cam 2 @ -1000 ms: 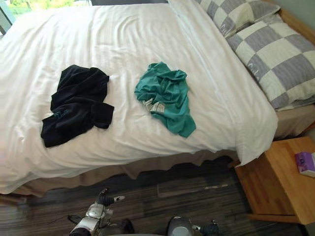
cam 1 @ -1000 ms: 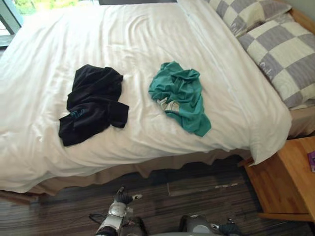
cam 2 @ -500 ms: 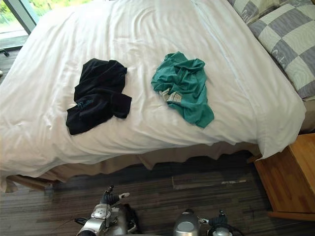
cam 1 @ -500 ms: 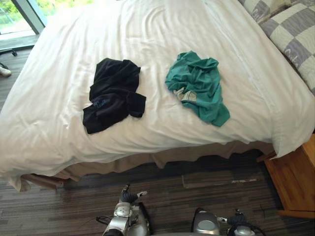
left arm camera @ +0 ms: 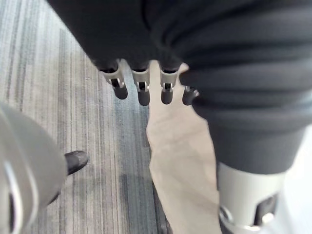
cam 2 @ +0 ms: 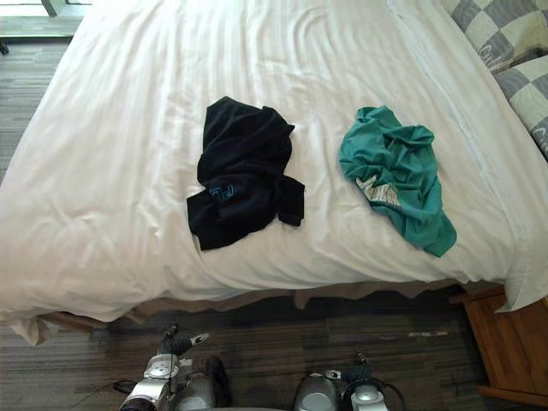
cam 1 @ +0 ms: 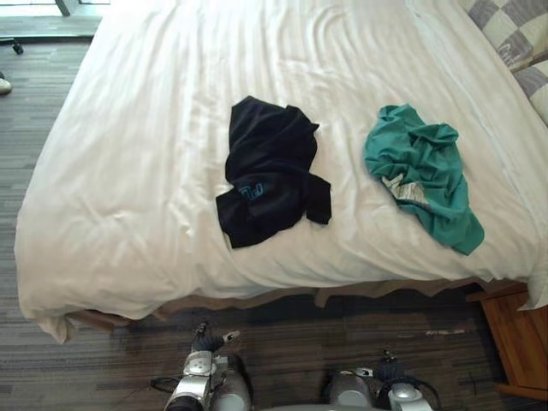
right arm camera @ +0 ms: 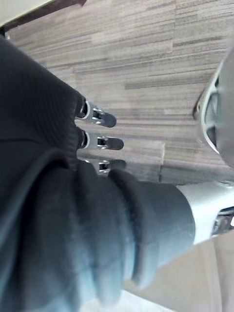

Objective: Tidy the bed and pick cloth on bed and put in laundry

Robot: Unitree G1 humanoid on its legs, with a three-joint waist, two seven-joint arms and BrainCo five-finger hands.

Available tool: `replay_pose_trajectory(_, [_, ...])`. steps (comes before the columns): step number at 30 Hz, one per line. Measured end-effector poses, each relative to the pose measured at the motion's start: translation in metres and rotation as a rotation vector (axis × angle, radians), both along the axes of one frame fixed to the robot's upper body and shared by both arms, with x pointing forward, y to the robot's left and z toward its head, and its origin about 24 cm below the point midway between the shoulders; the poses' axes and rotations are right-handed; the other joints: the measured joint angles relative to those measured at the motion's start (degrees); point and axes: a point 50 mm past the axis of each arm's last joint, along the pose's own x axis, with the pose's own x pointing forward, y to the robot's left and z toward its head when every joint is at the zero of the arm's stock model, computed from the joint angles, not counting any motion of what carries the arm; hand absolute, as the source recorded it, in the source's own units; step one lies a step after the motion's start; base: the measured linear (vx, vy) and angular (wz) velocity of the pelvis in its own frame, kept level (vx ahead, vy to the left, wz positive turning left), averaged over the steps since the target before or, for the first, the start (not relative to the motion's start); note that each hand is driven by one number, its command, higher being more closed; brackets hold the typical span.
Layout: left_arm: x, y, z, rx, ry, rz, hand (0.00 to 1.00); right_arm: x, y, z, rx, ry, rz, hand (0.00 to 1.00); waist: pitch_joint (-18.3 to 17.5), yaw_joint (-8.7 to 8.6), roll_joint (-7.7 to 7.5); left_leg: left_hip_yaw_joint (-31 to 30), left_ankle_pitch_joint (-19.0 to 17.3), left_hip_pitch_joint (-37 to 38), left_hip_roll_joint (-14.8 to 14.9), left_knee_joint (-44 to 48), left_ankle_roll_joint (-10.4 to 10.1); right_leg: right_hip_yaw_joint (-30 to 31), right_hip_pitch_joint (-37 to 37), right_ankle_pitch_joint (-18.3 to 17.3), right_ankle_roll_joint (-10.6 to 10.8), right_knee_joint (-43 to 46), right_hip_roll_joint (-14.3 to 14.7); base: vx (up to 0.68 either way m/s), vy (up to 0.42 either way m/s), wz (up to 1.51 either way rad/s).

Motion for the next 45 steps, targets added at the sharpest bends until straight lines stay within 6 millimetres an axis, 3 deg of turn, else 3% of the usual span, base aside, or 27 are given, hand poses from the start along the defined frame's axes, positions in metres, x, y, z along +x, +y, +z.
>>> replay_pose_trajectory(1, [-0.005, -0.002, -0.003, -0.027, 0.019, 0.035, 0.0, -0.007, -0.005, -0.001, 0.014, 0.006, -0.071, 0.0, -0.14, -0.48, 0.43, -1.26, 1.0, 1.78, -0.92, -1.95, -0.78, -0.16, 3.18, 3.2, -4.41, -4.13, 1.27, 0.12, -0.082, 0.28])
replay_pose_trajectory(2, [-0.009, -0.005, -0.005, -0.042, 0.027, 0.056, 0.0, -0.01, -0.009, -0.002, 0.018, 0.011, -0.11, 0.0, -0.25, -0.2, 1.26, -1.28, 1.32, 2.37, -0.9, -2.62, -1.17, 0.21, 3.41, 3.4, -4.7, -4.18, 1.43, 0.12, -0.078, 0.24])
replay_pose_trajectory(4, [-0.033, 0.002, -0.016, -0.112, 0.085, 0.258, 0.0, -0.032, -0.02, -0.005, 0.062, 0.02, -0.331, 0.0, -0.61, -0.23, 3.36, -1.16, 2.47, 5.36, -1.05, -5.65, -2.11, 0.13, 5.16, 2.86, -3.98, -4.18, 1.68, 0.1, -0.078, 0.02])
replay_pose_trajectory(7, [-0.069, 0.028, -0.023, -0.177, 0.12, 0.586, 0.0, -0.061, -0.028, -0.01, 0.128, 0.029, -0.625, 0.0, -1.33, -0.05, 3.9, -0.62, 3.8, 7.69, -1.24, -8.54, -2.79, 0.64, 6.06, 2.83, -3.95, -4.19, 2.15, 0.06, -0.053, -0.04])
replay_pose_trajectory(8, [-0.094, 0.048, -0.025, -0.208, 0.12, 0.833, 0.0, -0.081, -0.037, -0.01, 0.153, 0.013, -0.847, 0.0, -1.49, -0.06, 4.11, -0.48, 3.94, 8.68, -1.52, -9.96, -2.82, 1.18, 6.36, 2.53, -4.01, -4.25, 2.34, 0.05, -0.012, -0.02])
replay_pose_trajectory(9, [-0.105, 0.057, -0.025, -0.208, 0.117, 0.919, 0.0, -0.089, -0.042, -0.01, 0.151, 0.007, -0.922, 0.0, -1.58, -0.05, 4.04, -0.39, 3.99, 9.02, -1.51, -10.5, -2.82, 1.42, 6.48, 2.28, -4.31, -4.34, 2.31, 0.04, -0.005, -0.06])
replay_pose_trajectory(10, [-0.131, 0.079, -0.022, -0.202, 0.096, 1.132, 0.0, -0.11, -0.052, -0.008, 0.137, -0.005, -1.098, 0.0, -2.85, -0.07, 3.68, -0.14, 3.98, 9.46, -2.07, -11.82, -2.81, 1.74, 6.75, 1.8, -4.35, -5.56, 2.34, 0.02, 0.002, -0.05])
replay_pose_trajectory(13, [-0.173, 0.127, -0.006, -0.142, 0.005, 1.437, 0.0, -0.144, -0.077, 0.0, 0.068, -0.022, -1.317, 0.0, -5.33, -0.2, 3.12, -0.35, 4.09, 10.31, -2.78, -12.9, -2.71, 1.55, 7.98, 1.82, -4.32, -7.16, 2.38, 0.02, 0.008, 0.03])
replay_pose_trajectory(15, [-0.18, 0.155, 0.009, -0.093, -0.07, 1.513, 0.0, -0.149, -0.096, 0.009, 0.007, -0.063, -1.346, 0.0, -7.31, -0.13, 2.94, -0.59, 4.27, 10.26, -3.02, -13.64, -2.62, 1.3, 8.33, 1.82, -4.32, -7.51, 2.41, 0.0, 0.002, 0.09])
replay_pose_trajectory(17, [-0.175, 0.183, 0.028, -0.03, -0.175, 1.531, 0.0, -0.141, -0.126, 0.029, -0.108, -0.171, -1.325, 0.0, -9.05, -0.59, 2.87, -1.52, 4.51, 10.2, -3.4, -14.14, -2.38, 0.49, 8.68, 1.84, -4.29, -7.96, 2.36, -0.02, 0.002, 0.2])
replay_pose_trajectory(19, [-0.149, 0.215, 0.065, 0.109, -0.362, 1.441, 0.0, -0.117, -0.17, 0.075, -0.308, -0.37, -1.213, 0.0, -10.55, -1.14, 3.31, -2.28, 4.7, 9.56, -3.72, -14.33, -2.25, 0.0, 8.45, 1.88, -4.22, -8.02, 2.17, -0.02, 0.014, 0.16])
replay_pose_trajectory(20, [-0.14, 0.223, 0.078, 0.156, -0.426, 1.403, 0.0, -0.111, -0.181, 0.089, -0.366, -0.416, -1.179, 0.0, -10.82, -1.05, 3.53, -2.43, 4.7, 9.32, -3.75, -14.31, -2.24, -0.09, 8.3, 1.88, -4.22, -7.99, 2.13, -0.02, 0.013, 0.08])
replay_pose_trajectory(22, [-0.107, 0.244, 0.135, 0.323, -0.68, 1.279, 0.0, -0.095, -0.206, 0.131, -0.546, -0.535, -1.094, 0.0, -11.4, -0.15, 3.15, -2.62, 4.71, 8.95, -3.69, -14.19, -2.25, -0.1, 7.93, 1.88, -4.22, -7.79, 2.21, 0.0, 0.001, 0.02])
replay_pose_trajectory(24, [-0.083, 0.258, 0.194, 0.458, -0.936, 1.194, 0.0, -0.072, -0.222, 0.165, -0.661, -0.644, -1.02, 0.0, -11.54, -0.07, 2.74, -3.03, 4.87, 8.5, -3.66, -14.03, -2.2, -0.33, 7.62, 1.88, -4.24, -7.55, 2.26, 0.0, -0.025, 0.06])
replay_pose_trajectory(27, [-0.05, 0.261, 0.257, 0.544, -1.192, 1.088, 0.0, -0.037, -0.229, 0.199, -0.748, -0.752, -0.881, 0.0, -11.58, -0.05, 2.73, -3.06, 4.87, 8.6, -3.76, -14.0, -2.2, -0.17, 7.62, 1.88, -4.24, -7.29, 2.18, 0.0, -0.005, 0.02])
replay_pose_trajectory(29, [-0.01, 0.253, 0.297, 0.577, -1.31, 0.929, 0.0, 0.001, -0.225, 0.224, -0.778, -0.856, -0.729, 0.0, -11.06, 0.01, 3.22, -2.93, 4.9, 9.0, -3.81, -13.76, -2.16, 0.12, 7.48, 1.89, -4.26, -7.02, 2.07, 0.0, 0.0, 0.0])
replay_pose_trajectory(30, [-0.002, 0.25, 0.303, 0.582, -1.326, 0.889, 0.0, 0.01, -0.224, 0.229, -0.78, -0.876, -0.697, 0.0, -10.93, -0.04, 3.34, -2.88, 4.9, 9.04, -3.82, -13.71, -2.15, 0.18, 7.47, 1.89, -4.26, -6.97, 2.06, 0.0, 0.005, -0.05])
replay_pose_trajectory(32, [0.034, 0.232, 0.329, 0.584, -1.392, 0.708, 0.0, 0.052, -0.213, 0.251, -0.757, -0.984, -0.557, 0.0, -10.51, -0.07, 3.91, -1.92, 4.9, 9.04, -3.62, -13.48, -2.15, 1.51, 6.5, 1.88, -4.28, -6.06, 2.17, -0.02, 0.004, -0.2])
replay_pose_trajectory(33, [0.04, 0.228, 0.332, 0.581, -1.402, 0.674, 0.0, 0.061, -0.209, 0.257, -0.75, -1.009, -0.526, 0.0, -10.28, -0.1, 4.02, -1.56, 4.9, 9.05, -3.58, -13.37, -2.14, 2.04, 6.23, 1.88, -4.28, -5.86, 2.22, -0.02, 0.003, -0.39])
replay_pose_trajectory(35, [0.071, 0.207, 0.34, 0.565, -1.399, 0.51, 0.0, 0.104, -0.189, 0.286, -0.718, -1.134, -0.364, 0.0, -8.17, -0.39, 4.4, 0.26, 4.9, 9.09, -3.54, -13.09, -2.14, 4.56, 4.33, 1.92, -4.33, -4.33, 2.29, -0.05, 0.014, -0.48])
replay_pose_trajectory(38, [0.106, 0.177, 0.343, 0.576, -1.341, 0.303, 0.0, 0.14, -0.16, 0.306, -0.656, -1.234, -0.215, 0.0, -5.66, -1.63, 3.91, 1.88, 4.89, 9.06, -3.58, -12.73, -2.13, 6.91, 2.47, 2.06, -4.55, -2.92, 2.32, -0.05, 0.021, -0.4])
replay_pose_trajectory(43, [0.145, 0.146, 0.344, 0.652, -1.225, 0.068, 0.0, 0.168, -0.132, 0.321, -0.602, -1.294, -0.078, 0.0, -2.48, -3.38, 3.81, 3.52, 4.85, 7.76, -3.76, -11.8, -2.06, 10.51, -0.85, 2.92, -5.03, -1.93, 2.26, -0.01, 0.017, -0.38])
replay_pose_trajectory(45, [0.158, 0.136, 0.347, 0.673, -1.202, 0.032, 0.0, 0.17, -0.126, 0.329, -0.599, -1.325, -0.056, 0.0, -1.31, -3.34, 4.12, 3.9, 4.85, 6.33, -3.69, -10.94, -2.06, 11.93, -2.61, 3.43, -5.02, -1.84, 2.22, -0.01, 0.009, -0.32])
